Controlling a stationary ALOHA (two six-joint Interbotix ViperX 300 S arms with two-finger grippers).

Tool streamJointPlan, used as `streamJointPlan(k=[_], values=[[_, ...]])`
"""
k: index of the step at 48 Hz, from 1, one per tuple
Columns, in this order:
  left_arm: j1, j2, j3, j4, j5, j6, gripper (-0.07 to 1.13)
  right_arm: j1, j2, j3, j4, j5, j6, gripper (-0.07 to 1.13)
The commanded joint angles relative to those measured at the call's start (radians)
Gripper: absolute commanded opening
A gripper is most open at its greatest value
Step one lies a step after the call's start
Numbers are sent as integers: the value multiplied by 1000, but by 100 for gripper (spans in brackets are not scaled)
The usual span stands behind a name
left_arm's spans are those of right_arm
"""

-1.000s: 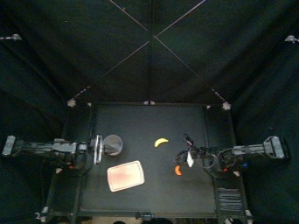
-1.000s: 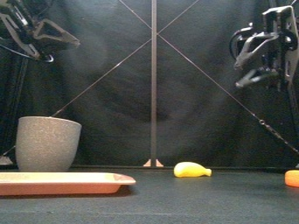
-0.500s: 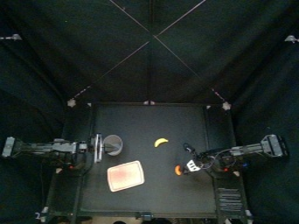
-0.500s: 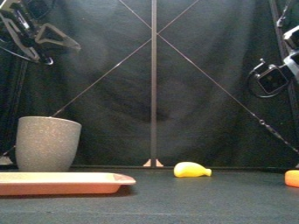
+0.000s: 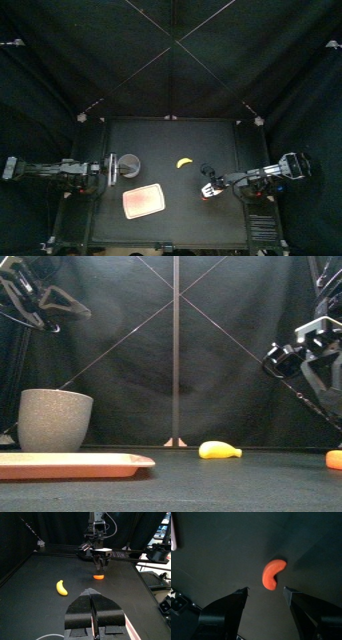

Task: Pick the tangerine then place it in the grey bowl
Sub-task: Pick the tangerine

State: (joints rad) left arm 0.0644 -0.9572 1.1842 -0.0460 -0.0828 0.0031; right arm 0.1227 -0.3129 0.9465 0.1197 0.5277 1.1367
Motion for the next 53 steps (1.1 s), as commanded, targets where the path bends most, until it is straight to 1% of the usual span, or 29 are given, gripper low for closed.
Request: streamJointPlan(k=[1,7,13,19,23,28,33,38,49,53], values=[[2,3,-5,2,-5,0,10,5,3,-15,-81,-17,63,93],[2,3,3,0,-5,-2,10,9,37,-12,-176,-32,176,93],[2,3,3,2,-5,0,10,35,74,-23,-219,-55,245,93],[0,3,3,3,-5,0,10,69,117,-41,-213,-60,287,93],[0,2,5,3,-3,0,10,92,143,-55,-199,-60,298,93],[2,2,6,3,-3,0,10,100,176,-64,-184,-58,298,93],[0,2,6,2,-5,0,10,100,215,-72,-189,-60,296,91],[-2,0,6,2,-5,0,10,98,242,-81,-192,-60,296,86],[-6,-2,8,0,-5,-2,10,98,272,-92,-187,-58,296,64],[-6,-2,11,-2,-5,-2,10,100,265,-100,-189,-58,296,59]])
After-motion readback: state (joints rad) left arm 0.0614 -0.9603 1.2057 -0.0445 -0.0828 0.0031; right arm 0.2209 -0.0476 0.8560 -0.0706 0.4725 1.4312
